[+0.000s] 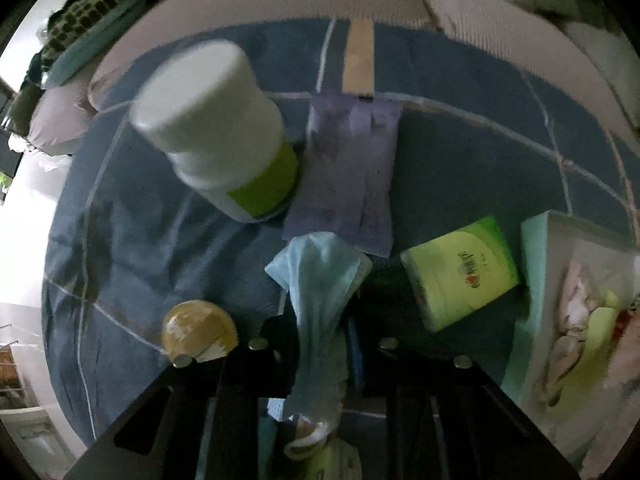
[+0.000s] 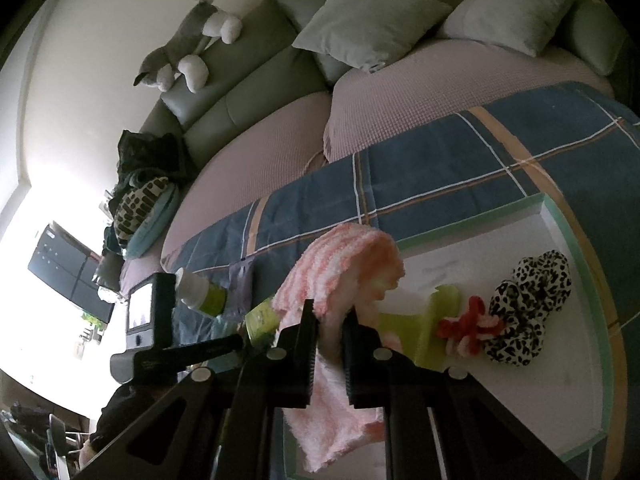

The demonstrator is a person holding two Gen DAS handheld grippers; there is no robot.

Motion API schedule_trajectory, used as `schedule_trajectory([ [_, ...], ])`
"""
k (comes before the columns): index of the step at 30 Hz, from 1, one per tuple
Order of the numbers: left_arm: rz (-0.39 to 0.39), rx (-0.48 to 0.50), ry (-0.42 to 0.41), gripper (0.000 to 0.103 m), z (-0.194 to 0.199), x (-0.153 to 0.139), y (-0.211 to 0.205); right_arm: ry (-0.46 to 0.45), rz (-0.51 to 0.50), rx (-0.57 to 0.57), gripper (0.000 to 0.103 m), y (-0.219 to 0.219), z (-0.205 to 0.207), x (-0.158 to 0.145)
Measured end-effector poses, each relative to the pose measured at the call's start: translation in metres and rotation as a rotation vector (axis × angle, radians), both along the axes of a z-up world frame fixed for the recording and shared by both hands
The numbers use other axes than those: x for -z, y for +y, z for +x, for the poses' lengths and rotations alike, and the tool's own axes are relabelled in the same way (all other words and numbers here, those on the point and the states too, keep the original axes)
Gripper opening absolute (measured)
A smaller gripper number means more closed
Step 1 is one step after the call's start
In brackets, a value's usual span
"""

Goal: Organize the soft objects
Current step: 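Lift and carry the face mask and pink cloth over the white tray, then open both grippers to drop the mask and pink cloth into the tray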

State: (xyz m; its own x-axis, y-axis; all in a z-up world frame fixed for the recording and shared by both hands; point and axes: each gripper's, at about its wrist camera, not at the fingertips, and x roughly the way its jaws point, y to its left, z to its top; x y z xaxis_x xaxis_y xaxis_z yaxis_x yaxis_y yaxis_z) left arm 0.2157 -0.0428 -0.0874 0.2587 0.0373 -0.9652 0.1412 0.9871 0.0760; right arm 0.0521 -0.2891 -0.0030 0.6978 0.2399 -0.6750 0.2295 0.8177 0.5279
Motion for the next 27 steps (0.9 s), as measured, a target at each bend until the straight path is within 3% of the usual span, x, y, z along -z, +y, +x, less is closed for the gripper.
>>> schedule_trajectory([
  [6,-0.102,-0.007,-0.145,0.021,-0.035,-0.054,0.002,0.003,-0.006,0.007,0.013,-0.003,-0.002,0.0],
  [12,-0.229,0.142,-0.232,0.021,-0.075,-0.099,-0.054,0.011,-0.061,0.056,0.013,-0.018,-0.014,-0.009],
  [22,-0.308,0.275,-0.161,0.022,-0.103,-0.078,-0.124,0.076,-0.263,0.158,0.014,-0.052,-0.047,-0.028],
  [27,-0.295,0.326,-0.122,0.022,-0.112,-0.056,-0.138,0.17,-0.292,0.155,0.014,-0.063,-0.052,-0.015],
])
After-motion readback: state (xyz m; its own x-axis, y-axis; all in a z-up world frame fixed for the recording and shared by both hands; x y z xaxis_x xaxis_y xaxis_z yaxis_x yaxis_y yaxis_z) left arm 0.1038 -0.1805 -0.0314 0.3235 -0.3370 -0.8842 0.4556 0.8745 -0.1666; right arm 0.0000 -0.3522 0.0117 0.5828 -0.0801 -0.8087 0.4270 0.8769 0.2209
